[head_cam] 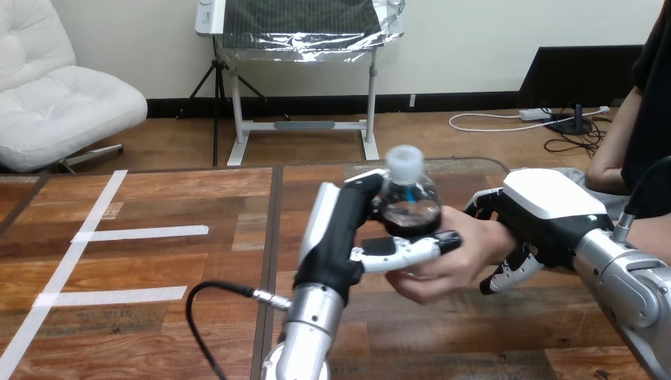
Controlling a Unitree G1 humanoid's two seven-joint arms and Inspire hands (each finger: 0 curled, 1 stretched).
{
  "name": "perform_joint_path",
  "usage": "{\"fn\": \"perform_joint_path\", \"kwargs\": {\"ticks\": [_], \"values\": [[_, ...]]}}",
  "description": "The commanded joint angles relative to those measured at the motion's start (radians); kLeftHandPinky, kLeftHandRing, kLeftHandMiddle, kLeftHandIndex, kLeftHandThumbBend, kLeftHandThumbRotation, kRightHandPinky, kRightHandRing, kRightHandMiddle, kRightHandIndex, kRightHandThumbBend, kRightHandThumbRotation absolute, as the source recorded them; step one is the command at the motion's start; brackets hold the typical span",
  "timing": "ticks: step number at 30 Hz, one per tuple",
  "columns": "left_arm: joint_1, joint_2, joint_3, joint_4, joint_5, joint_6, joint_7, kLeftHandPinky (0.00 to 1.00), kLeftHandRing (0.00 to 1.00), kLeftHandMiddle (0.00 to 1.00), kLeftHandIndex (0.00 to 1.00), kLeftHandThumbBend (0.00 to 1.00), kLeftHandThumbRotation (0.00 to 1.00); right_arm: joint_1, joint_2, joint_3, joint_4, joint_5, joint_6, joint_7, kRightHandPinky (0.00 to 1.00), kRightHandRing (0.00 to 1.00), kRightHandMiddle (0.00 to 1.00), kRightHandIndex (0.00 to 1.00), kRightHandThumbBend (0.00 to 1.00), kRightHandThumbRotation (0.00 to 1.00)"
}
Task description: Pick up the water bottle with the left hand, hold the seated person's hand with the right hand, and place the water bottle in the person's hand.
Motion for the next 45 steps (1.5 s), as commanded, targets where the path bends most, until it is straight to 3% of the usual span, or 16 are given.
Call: {"fn": "perform_joint_path", "kwargs": {"ticks": [1, 2, 13, 26, 45], "values": [[-0.072, -0.114, -0.108, -0.082, 0.057, 0.036, -0.053, 0.93, 0.95, 0.96, 0.97, 0.91, 0.44, -0.028, -0.021, -0.051, -0.061, 0.000, 0.002, -0.016, 0.62, 0.73, 0.78, 0.77, 0.86, 0.00], [-0.068, -0.115, -0.106, -0.089, 0.060, 0.043, -0.055, 0.99, 0.99, 0.99, 1.00, 0.95, 0.50, -0.024, -0.022, -0.055, -0.065, 0.002, -0.001, -0.013, 0.65, 0.75, 0.80, 0.80, 0.87, 0.00], [-0.060, -0.117, -0.105, -0.099, 0.081, 0.060, -0.039, 1.00, 1.00, 1.00, 1.00, 1.00, 0.63, -0.010, -0.024, -0.070, -0.085, 0.005, 0.000, 0.011, 0.75, 0.85, 0.88, 0.86, 0.87, 0.00], [-0.065, -0.111, -0.109, -0.089, 0.093, 0.055, -0.014, 1.00, 1.00, 1.00, 1.00, 1.00, 0.70, 0.000, -0.026, -0.083, -0.091, 0.010, -0.014, 0.021, 0.82, 0.91, 0.93, 0.89, 0.88, 0.00], [-0.071, -0.099, -0.116, -0.077, 0.089, 0.045, -0.001, 1.00, 1.00, 1.00, 1.00, 1.00, 0.71, 0.011, -0.029, -0.093, -0.094, 0.018, -0.037, 0.013, 0.84, 0.93, 0.94, 0.90, 0.89, 0.00]]}}
